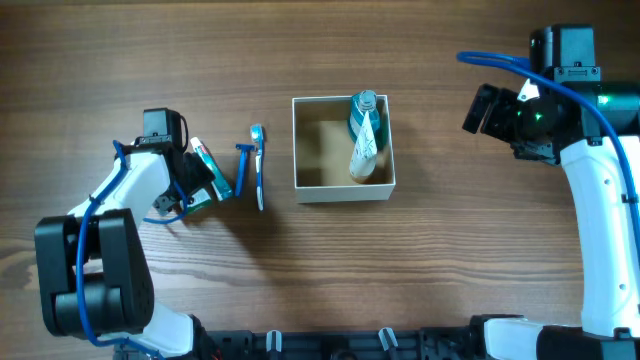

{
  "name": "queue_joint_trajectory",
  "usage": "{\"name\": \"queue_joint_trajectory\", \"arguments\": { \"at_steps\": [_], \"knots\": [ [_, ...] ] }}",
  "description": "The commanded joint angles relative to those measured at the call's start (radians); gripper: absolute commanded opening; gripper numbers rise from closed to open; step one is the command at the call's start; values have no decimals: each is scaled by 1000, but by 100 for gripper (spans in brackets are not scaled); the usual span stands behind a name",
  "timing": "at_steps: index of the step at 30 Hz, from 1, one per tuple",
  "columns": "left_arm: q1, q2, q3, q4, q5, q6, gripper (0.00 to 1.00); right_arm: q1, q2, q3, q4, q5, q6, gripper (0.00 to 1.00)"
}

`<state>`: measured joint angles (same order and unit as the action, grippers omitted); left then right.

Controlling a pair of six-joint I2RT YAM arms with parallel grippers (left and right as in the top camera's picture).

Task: Pack container
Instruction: 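Carry the soap package with the left gripper into the box and release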

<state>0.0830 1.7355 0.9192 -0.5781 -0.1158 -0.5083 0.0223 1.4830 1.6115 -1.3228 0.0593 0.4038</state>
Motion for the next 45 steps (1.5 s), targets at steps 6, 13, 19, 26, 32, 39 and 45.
{"name": "queue_joint_trajectory", "arguments": {
  "at_steps": [6,13,19,26,32,39,45],
  "knots": [
    [0,5,7,-3,29,32,36,-4,8,5,3,-7,16,100],
    [-1,-142,35,-56,172,60,33,-4,8,5,3,-7,16,100],
    [-8,-310,35,-112,240,60,35,-4,8,5,3,-7,16,100],
    [-223,-455,35,-50,365,60,36,-4,8,5,3,-7,16,100],
    [-516,-400,35,161,237,113,46,-4,8,5,3,-7,16,100],
    [-603,-250,35,352,156,113,47,-4,8,5,3,-7,16,100],
    [-606,-131,35,480,176,113,51,-4,8,5,4,-7,16,100]
  ]
}}
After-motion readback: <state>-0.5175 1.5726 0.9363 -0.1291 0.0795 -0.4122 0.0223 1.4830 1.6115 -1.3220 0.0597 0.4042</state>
